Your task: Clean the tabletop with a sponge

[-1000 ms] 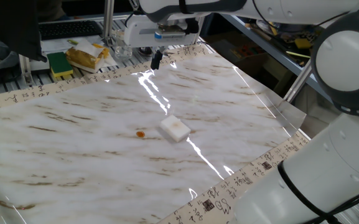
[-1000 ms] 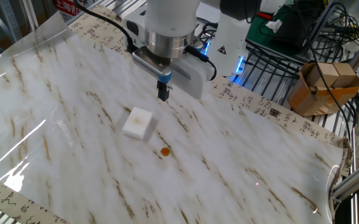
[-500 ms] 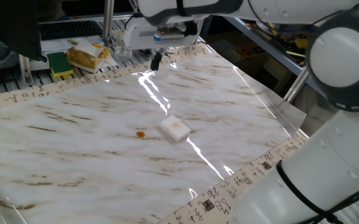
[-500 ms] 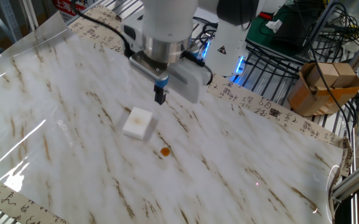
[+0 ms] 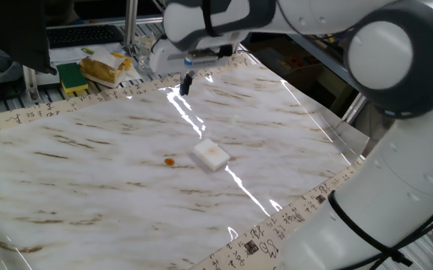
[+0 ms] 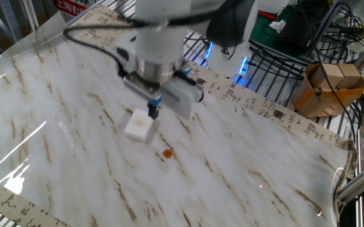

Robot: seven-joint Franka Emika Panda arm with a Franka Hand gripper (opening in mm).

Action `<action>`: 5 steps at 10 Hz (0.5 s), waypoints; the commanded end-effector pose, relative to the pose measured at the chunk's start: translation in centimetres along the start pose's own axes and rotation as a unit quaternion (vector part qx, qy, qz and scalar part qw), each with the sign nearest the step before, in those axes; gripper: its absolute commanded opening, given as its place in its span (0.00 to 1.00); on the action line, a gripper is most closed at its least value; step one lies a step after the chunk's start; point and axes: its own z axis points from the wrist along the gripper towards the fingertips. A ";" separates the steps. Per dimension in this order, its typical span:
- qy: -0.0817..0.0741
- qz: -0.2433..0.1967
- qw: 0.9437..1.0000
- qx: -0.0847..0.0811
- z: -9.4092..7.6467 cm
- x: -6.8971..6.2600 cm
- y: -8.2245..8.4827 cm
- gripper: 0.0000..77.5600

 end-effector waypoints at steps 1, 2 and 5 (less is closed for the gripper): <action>-0.012 -0.023 1.000 -0.008 5.8 -1.5 -2.2 0.00; -0.013 -0.024 1.000 -0.011 6.5 -1.5 -2.4 0.00; -0.015 -0.019 1.000 -0.014 9.8 -1.3 -2.7 0.00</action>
